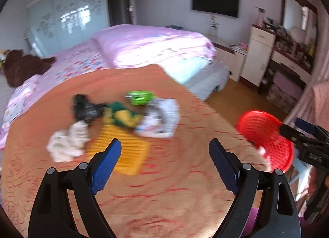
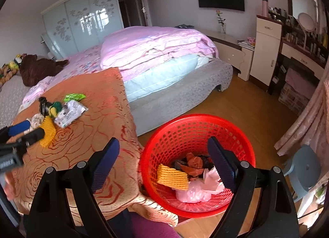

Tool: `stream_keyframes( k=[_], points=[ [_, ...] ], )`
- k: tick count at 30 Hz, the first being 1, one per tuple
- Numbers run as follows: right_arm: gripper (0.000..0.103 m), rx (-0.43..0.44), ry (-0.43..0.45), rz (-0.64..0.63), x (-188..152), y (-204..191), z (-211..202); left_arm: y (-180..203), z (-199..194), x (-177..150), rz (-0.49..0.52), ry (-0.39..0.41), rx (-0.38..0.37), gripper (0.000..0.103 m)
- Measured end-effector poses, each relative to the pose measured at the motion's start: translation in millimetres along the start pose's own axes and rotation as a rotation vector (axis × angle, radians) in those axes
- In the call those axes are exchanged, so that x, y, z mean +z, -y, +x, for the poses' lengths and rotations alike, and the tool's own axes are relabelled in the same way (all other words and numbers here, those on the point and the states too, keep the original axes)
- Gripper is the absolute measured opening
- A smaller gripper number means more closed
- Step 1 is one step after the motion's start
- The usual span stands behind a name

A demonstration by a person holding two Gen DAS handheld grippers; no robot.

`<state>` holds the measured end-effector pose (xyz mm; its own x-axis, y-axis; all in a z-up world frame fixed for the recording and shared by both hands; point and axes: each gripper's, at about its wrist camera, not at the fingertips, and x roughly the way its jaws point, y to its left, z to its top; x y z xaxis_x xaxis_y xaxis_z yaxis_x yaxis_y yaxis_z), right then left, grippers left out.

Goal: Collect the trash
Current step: 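Move both open tools back over the trash on the bedspread, then close the left tool on the white mesh foam net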

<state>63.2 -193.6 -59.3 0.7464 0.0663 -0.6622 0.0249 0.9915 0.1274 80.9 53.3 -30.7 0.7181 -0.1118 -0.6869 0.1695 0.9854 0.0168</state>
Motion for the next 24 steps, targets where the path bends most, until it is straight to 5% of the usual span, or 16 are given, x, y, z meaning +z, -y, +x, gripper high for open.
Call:
stream_keyframes(
  k=[8, 14, 24],
  points=[
    [0.085, 0.031, -0.007, -0.034, 0, -20, 0, -87, -4, 8, -0.121, 0.004, 0.142, 0.084],
    [0.085, 0.048, -0.019, -0.045, -1, -28, 0, -143, 12, 8, -0.225, -0.043, 0.158, 0.084],
    [0.085, 0.059, -0.045, -0.051, -4, -33, 7, -145, 42, 3, -0.211, -0.096, 0.112, 0.083]
  ],
)
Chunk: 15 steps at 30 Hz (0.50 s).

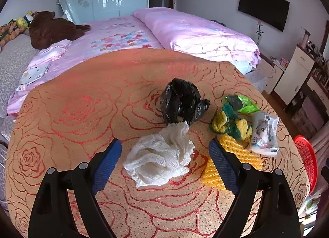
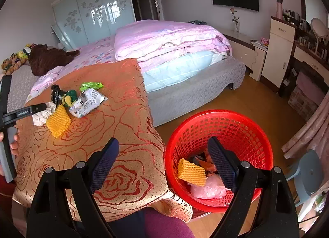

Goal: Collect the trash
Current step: 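Close the left tool on the white mesh foam net, then grasp the cat-printed snack bag with the right tool while the left tool holds the white net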

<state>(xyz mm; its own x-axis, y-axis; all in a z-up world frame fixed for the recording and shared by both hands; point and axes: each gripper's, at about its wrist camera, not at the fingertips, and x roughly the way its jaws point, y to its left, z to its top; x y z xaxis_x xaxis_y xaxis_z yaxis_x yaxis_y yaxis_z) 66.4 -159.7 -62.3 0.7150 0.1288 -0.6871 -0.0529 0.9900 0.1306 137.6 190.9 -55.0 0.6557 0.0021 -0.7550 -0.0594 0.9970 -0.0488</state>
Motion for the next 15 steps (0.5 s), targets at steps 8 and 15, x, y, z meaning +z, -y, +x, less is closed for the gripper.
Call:
stream_keyframes(
  k=[8, 15],
  points=[
    [0.085, 0.011, -0.021, -0.02, -1, -9, 9, -2, 7, -8, -0.002, -0.002, 0.003, 0.035],
    [0.085, 0.044, -0.02, -0.042, 9, -36, 18, 3, -18, -29, 0.033, 0.036, 0.047, 0.03]
  ],
)
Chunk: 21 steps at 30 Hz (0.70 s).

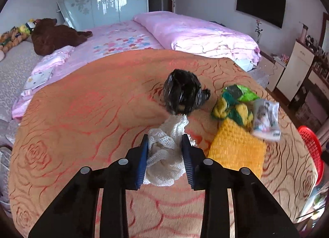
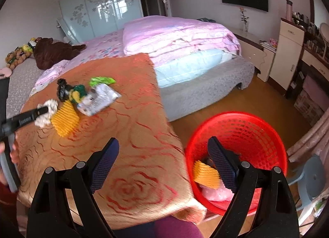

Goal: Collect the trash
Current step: 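Grasp the cat-printed snack bag with the right tool while the left tool holds the white net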

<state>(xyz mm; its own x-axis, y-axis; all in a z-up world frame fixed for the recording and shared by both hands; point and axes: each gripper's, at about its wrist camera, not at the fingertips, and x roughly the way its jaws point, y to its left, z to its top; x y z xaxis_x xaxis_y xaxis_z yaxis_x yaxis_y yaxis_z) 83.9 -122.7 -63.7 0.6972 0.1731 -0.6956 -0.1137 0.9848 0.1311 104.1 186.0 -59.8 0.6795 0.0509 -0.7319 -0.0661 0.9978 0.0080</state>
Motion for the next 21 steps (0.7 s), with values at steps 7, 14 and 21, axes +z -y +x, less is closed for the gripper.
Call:
stream_keyframes(
  k=[7, 14, 21],
  points=[
    [0.085, 0.076, 0.004, -0.022, 27, -43, 21, -5, -23, -21, -0.046, 0.0, 0.02, 0.03],
    [0.085, 0.106, -0.025, -0.015, 59, -81, 57, -7, -35, -39, -0.069, 0.005, 0.033, 0.03],
    [0.083, 0.07, -0.079, 0.004, 79, -98, 97, -8, -40, -47, -0.084, 0.014, 0.022, 0.03]
  ],
)
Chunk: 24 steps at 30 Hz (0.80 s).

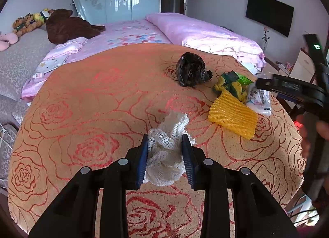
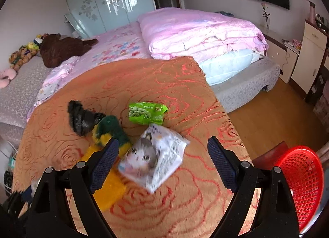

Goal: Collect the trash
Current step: 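Grasp the cat-printed snack bag with the right tool while the left tool holds the white net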

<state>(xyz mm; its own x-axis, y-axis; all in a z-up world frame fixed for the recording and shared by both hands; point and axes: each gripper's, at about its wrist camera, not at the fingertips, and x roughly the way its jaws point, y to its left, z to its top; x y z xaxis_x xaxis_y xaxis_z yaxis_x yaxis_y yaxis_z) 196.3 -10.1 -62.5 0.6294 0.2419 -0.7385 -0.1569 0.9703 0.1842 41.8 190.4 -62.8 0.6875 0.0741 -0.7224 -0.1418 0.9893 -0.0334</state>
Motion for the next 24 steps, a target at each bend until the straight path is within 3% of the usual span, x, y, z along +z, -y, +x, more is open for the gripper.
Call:
stream_keyframes(
  k=[7, 12, 24],
  points=[
    [0.064, -0.017, -0.08, -0.012, -4, -6, 29, 0, -1, -3, -0.003, 0.008, -0.002, 0.03],
    [0.053, -0.011, -0.071, -0.064, -13, -14, 24, -2, -1, -3, -0.008, 0.009, -0.004, 0.03],
    [0.05, 0.042, -0.08, -0.108, -48, -2, -13, -4, -3, -4, -0.011, 0.009, -0.004, 0.03]
  ],
)
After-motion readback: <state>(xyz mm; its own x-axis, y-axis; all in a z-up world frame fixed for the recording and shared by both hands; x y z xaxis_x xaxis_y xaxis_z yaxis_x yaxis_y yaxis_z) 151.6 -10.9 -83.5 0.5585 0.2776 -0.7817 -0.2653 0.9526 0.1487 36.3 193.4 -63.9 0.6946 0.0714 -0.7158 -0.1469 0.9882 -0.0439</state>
